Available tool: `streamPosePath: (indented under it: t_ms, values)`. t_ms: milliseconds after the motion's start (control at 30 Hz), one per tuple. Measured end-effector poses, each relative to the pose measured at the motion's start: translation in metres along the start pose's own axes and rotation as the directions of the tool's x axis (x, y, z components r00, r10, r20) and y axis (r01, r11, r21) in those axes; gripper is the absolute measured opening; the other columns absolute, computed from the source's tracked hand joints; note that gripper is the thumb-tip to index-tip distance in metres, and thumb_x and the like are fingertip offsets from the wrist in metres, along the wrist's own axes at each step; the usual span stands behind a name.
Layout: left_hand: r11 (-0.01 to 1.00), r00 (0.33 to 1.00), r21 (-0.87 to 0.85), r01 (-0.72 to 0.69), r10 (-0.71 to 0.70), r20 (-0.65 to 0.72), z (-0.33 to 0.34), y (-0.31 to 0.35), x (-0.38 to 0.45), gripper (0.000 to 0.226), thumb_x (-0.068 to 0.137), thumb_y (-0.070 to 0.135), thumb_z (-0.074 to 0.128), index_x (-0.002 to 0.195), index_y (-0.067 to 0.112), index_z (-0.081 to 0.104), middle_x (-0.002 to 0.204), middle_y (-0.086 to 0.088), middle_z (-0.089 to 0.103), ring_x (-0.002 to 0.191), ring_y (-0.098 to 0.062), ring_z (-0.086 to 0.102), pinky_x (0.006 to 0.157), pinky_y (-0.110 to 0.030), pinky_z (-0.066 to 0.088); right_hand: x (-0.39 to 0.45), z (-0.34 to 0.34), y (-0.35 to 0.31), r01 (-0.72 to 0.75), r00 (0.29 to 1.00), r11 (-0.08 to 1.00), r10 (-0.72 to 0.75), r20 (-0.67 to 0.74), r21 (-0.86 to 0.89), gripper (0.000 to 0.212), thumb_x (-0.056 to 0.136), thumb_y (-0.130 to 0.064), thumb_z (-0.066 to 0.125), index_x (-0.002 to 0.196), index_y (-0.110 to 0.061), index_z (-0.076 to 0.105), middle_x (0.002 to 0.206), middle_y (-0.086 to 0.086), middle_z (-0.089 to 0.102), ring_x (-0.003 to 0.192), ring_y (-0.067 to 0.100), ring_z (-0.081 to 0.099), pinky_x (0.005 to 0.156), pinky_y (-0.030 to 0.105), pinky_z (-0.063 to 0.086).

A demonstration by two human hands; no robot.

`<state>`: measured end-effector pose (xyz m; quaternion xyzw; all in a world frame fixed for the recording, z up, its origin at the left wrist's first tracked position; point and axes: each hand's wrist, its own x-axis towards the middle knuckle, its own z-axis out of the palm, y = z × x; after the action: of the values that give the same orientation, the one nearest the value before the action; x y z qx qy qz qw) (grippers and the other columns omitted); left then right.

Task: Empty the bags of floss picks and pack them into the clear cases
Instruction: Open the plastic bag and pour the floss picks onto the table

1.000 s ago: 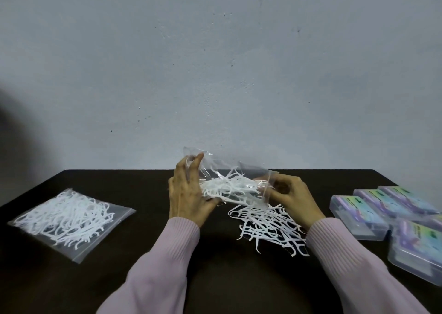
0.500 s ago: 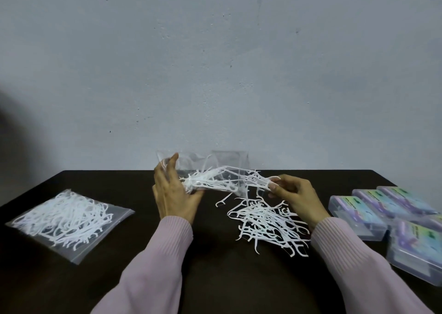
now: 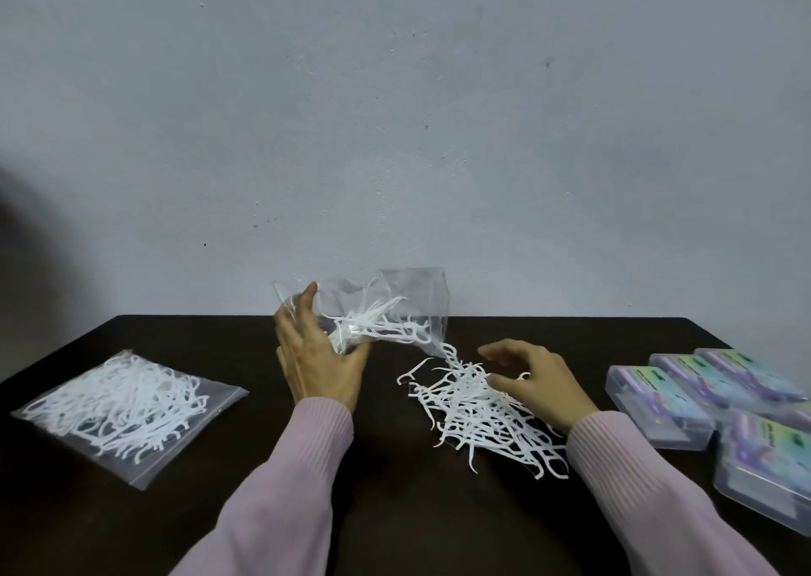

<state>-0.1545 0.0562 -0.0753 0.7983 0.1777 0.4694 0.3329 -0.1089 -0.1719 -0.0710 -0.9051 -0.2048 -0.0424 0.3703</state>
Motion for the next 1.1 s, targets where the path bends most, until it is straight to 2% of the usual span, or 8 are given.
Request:
streamPosePath:
  t_ms: [100, 233, 367, 600, 700, 800, 933, 1100]
  values:
    - [0.999, 1.000, -0.038, -0.020, 0.020, 0.006, 0.001, 0.005, -0.003, 0.089, 0.062, 0.010, 0.082, 0.139, 0.019, 0.037, 0.137, -0.013, 0.032, 0.117, -0.035, 0.048, 0.105, -0.049, 0.036, -0.004, 0.001, -0.010, 0.102, 0.994, 0.988, -0.106, 0.026, 0.119, 0.039, 0.083, -0.020, 0.066, 0.117, -0.034, 0.055, 0.114, -0.022, 0.056, 0.108, -0.005, 0.049, 0.099, 0.024, 0.034]
    - [0.996, 0.997, -0.059, -0.070, 0.071, 0.023, 0.002, 0.011, -0.007, 0.088, 0.062, 0.013, 0.081, 0.139, 0.018, 0.038, 0.137, -0.014, 0.033, 0.118, -0.036, 0.046, 0.103, -0.051, 0.038, -0.008, 0.007, -0.022, 0.209, 0.978, 0.962, -0.209, -0.019, 0.173, 0.025, 0.085, -0.029, 0.065, 0.107, -0.035, 0.057, 0.103, -0.028, 0.057, 0.097, -0.017, 0.050, 0.085, 0.002, 0.034]
    - [0.993, 0.993, -0.051, -0.110, 0.112, 0.038, 0.002, 0.014, -0.010, 0.090, 0.061, 0.020, 0.083, 0.139, 0.016, 0.039, 0.138, -0.016, 0.033, 0.127, -0.033, 0.038, 0.106, -0.050, 0.034, -0.008, 0.005, -0.023, 0.204, 0.977, 0.949, -0.183, -0.106, 0.241, 0.014, 0.081, -0.020, 0.066, 0.094, -0.026, 0.067, 0.086, -0.014, 0.068, 0.080, -0.004, 0.065, 0.072, 0.010, 0.051]
    - [0.998, 1.000, -0.057, -0.031, 0.031, 0.004, 0.000, 0.009, -0.006, 0.086, 0.063, 0.012, 0.082, 0.137, 0.014, 0.039, 0.138, -0.017, 0.033, 0.129, -0.033, 0.036, 0.106, -0.048, 0.034, -0.006, -0.002, -0.013, 0.129, 0.982, 0.954, -0.084, -0.172, 0.270, 0.011, 0.082, -0.015, 0.068, 0.086, -0.025, 0.070, 0.076, -0.005, 0.069, 0.069, 0.007, 0.066, 0.063, 0.008, 0.049]
    - [0.999, 1.000, -0.050, -0.002, 0.001, -0.003, -0.001, 0.007, -0.005, 0.085, 0.063, 0.011, 0.081, 0.137, 0.015, 0.039, 0.139, -0.017, 0.032, 0.129, -0.034, 0.036, 0.105, -0.052, 0.034, -0.005, -0.005, -0.009, 0.095, 0.986, 0.961, -0.054, -0.159, 0.262, 0.008, 0.084, -0.014, 0.066, 0.088, -0.019, 0.071, 0.069, -0.009, 0.060, 0.063, 0.000, 0.055, 0.056, 0.002, 0.041]
    - [0.999, 1.000, -0.050, 0.004, -0.004, -0.003, -0.001, 0.007, -0.005, 0.085, 0.064, 0.012, 0.080, 0.138, 0.016, 0.038, 0.140, -0.016, 0.031, 0.130, -0.033, 0.035, 0.106, -0.051, 0.034, -0.005, -0.005, -0.006, 0.053, 0.994, 0.975, -0.030, -0.107, 0.216, 0.010, 0.085, -0.016, 0.065, 0.088, -0.023, 0.070, 0.075, -0.007, 0.065, 0.071, 0.002, 0.059, 0.060, 0.005, 0.043]
    - [0.999, 1.000, -0.046, -0.018, 0.019, 0.019, 0.001, 0.007, -0.007, 0.088, 0.064, 0.014, 0.082, 0.139, 0.017, 0.037, 0.141, -0.015, 0.030, 0.132, -0.032, 0.033, 0.109, -0.048, 0.031, -0.004, -0.001, -0.005, 0.066, 0.992, 0.986, -0.049, -0.116, 0.151, 0.010, 0.084, -0.026, 0.067, 0.082, -0.035, 0.069, 0.084, -0.013, 0.069, 0.085, 0.002, 0.063, 0.087, 0.026, 0.049]
    - [0.994, 0.990, 0.010, -0.104, 0.103, 0.096, 0.001, 0.009, -0.009, 0.093, 0.061, 0.021, 0.085, 0.140, 0.019, 0.035, 0.141, -0.015, 0.030, 0.132, -0.031, 0.033, 0.109, -0.048, 0.031, -0.010, -0.005, -0.022, 0.187, 0.979, 0.885, -0.130, -0.159, 0.426, 0.014, 0.086, -0.013, 0.062, 0.084, -0.024, 0.070, 0.078, -0.004, 0.071, 0.076, 0.003, 0.065, 0.068, 0.009, 0.048]
